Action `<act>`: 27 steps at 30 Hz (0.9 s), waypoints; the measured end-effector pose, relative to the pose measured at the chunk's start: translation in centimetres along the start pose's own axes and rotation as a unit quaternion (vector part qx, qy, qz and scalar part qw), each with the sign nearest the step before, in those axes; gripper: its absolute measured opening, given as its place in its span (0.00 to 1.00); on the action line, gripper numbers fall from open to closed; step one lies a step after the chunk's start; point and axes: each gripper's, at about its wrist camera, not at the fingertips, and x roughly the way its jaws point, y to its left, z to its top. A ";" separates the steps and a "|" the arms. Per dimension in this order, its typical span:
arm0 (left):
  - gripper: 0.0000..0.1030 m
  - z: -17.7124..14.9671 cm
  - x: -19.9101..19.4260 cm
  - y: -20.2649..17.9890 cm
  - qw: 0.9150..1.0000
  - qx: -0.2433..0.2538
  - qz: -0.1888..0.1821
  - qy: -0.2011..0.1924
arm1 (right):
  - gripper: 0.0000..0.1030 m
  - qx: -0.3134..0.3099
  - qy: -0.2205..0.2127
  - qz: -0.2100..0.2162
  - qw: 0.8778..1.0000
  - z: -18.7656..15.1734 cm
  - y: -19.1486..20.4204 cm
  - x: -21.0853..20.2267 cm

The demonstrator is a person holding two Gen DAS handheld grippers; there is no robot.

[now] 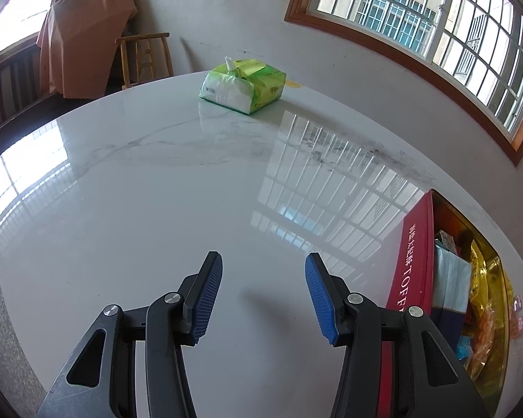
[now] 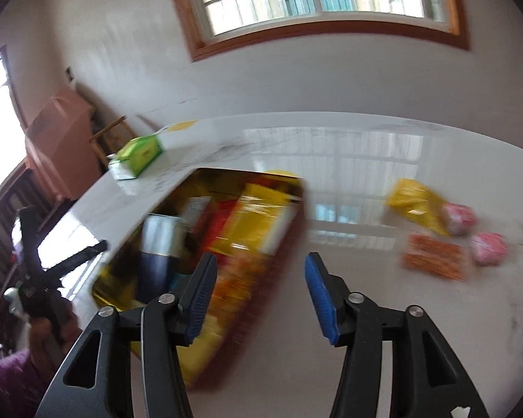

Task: Organize snacks
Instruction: 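Move the right gripper toward the pink candies while the left gripper moves to the orange packet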

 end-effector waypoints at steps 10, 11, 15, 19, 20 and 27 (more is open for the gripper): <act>0.49 -0.1 0.2 0.0 1.000 0.002 0.005 0.005 | 0.55 0.115 0.001 -0.166 0.979 -4.5 -17.0 -5.3; 0.49 -0.1 0.2 0.0 1.000 0.002 0.005 0.005 | 0.55 0.121 0.000 -0.176 0.977 -4.8 -18.0 -5.6; 0.49 -0.1 0.2 -0.2 1.000 0.006 0.010 0.007 | 0.56 0.141 0.003 -0.223 0.965 -5.9 -22.5 -7.1; 0.49 0.0 0.3 -0.2 1.000 0.008 0.017 0.010 | 0.61 0.161 0.006 -0.236 0.958 -6.5 -25.3 -7.4; 0.49 0.0 0.4 -0.3 1.000 0.008 0.019 0.010 | 0.62 0.167 0.006 -0.238 0.957 -6.7 -25.9 -7.4; 0.49 -0.1 0.4 -0.5 0.999 0.013 0.033 0.013 | 0.73 0.193 0.000 -0.241 0.951 -7.1 -27.6 -7.1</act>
